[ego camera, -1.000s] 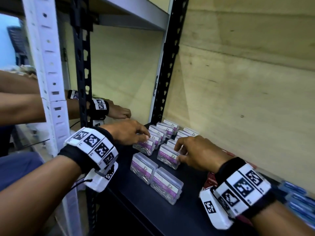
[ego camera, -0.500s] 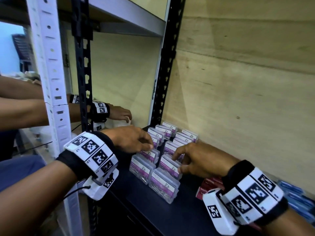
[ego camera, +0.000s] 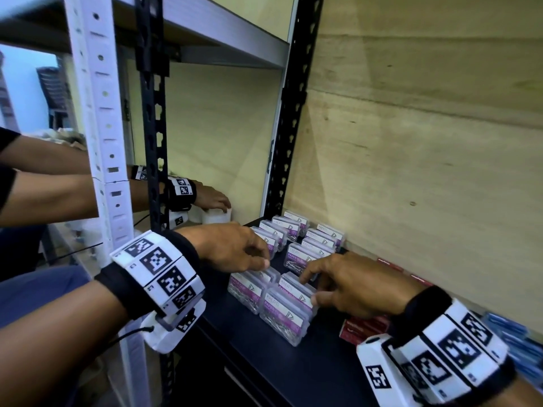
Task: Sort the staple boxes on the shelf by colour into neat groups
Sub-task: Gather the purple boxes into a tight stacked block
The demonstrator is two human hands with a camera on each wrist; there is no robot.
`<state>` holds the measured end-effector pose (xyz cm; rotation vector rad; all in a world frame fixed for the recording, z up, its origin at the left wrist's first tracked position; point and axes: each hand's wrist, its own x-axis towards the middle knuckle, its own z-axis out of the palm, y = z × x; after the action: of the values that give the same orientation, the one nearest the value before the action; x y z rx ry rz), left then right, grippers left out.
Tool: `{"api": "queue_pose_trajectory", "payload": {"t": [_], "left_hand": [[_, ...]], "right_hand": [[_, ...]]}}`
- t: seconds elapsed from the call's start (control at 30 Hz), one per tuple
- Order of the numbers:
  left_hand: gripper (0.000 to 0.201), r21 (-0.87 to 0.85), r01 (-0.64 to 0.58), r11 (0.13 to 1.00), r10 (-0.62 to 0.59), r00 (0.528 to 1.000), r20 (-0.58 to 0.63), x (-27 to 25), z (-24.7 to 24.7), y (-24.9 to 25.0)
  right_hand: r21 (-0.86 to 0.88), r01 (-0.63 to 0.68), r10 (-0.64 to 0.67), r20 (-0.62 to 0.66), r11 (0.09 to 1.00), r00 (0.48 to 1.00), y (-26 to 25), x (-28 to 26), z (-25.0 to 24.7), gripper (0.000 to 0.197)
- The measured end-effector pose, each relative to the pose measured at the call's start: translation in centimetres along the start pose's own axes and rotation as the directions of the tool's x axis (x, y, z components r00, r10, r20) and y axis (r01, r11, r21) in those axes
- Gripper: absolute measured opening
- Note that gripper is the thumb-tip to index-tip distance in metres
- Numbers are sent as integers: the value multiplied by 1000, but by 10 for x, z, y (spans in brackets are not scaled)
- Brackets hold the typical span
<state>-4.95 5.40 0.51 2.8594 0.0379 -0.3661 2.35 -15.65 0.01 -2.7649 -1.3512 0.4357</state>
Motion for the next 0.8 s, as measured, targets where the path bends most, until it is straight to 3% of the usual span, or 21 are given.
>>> {"api": "queue_pose_trajectory", "payload": {"t": [0.4, 0.6, 0.8], "left_hand": [[30, 43, -13, 999, 12, 1000, 11, 5, -4, -3], [35, -3, 1, 1000, -1, 999, 34, 10, -16, -7], [36, 46, 13, 999, -9, 996, -85, 30, -31, -18]], "right_hand": [[54, 26, -28, 41, 998, 999, 4, -4, -1, 34], [66, -45, 45, 3, 997, 999, 7, 4, -14, 30], [-19, -171, 169, -84, 985, 982, 14, 29, -28, 32]]}}
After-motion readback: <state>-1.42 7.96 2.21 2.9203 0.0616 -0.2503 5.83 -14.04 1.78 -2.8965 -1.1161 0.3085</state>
